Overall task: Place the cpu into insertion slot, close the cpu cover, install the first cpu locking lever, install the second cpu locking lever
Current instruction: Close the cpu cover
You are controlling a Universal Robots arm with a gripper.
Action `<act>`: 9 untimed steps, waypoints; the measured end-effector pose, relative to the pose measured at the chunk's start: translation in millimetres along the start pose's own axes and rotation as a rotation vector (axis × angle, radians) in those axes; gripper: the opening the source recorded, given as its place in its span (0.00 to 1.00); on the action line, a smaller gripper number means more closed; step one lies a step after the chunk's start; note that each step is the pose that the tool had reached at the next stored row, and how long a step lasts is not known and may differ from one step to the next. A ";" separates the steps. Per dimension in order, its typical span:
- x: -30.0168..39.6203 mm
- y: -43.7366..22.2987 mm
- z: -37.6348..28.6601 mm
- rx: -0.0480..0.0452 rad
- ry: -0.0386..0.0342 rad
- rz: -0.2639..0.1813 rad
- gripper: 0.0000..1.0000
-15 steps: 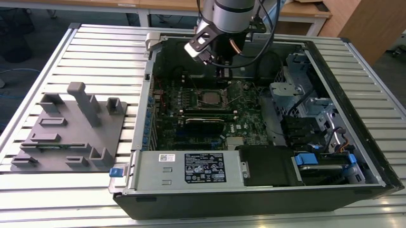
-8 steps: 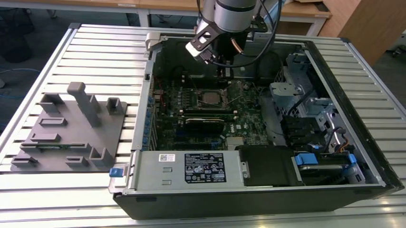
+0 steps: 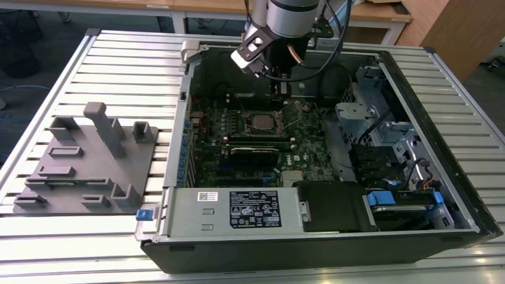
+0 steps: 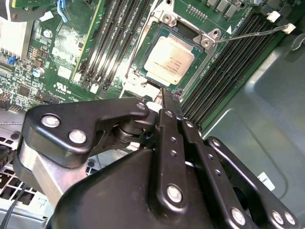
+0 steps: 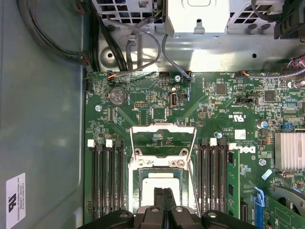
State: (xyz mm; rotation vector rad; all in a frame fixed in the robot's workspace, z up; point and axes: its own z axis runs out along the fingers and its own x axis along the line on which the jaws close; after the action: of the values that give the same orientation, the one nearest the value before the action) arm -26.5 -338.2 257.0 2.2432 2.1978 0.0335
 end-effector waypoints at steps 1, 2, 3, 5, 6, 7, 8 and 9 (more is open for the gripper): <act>0.0 0.0 -0.1 0.0001 -0.0002 0.000 0.10; 0.0 0.2 -0.2 0.0002 -0.0003 0.000 0.10; 0.0 0.6 -0.2 0.0002 -0.0003 0.000 0.10; 0.0 2.5 -0.1 0.0002 -0.0004 0.000 0.10; 0.1 3.8 -0.1 0.0002 -0.0004 0.000 0.10; 0.1 5.3 0.0 0.0002 -0.0004 0.000 0.10; 0.2 6.8 0.0 0.0002 -0.0003 0.000 0.10; 0.2 8.0 0.0 0.0002 -0.0003 0.000 0.10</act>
State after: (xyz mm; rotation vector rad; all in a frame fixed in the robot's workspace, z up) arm -18.5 -338.2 257.1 2.2430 2.1978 0.0330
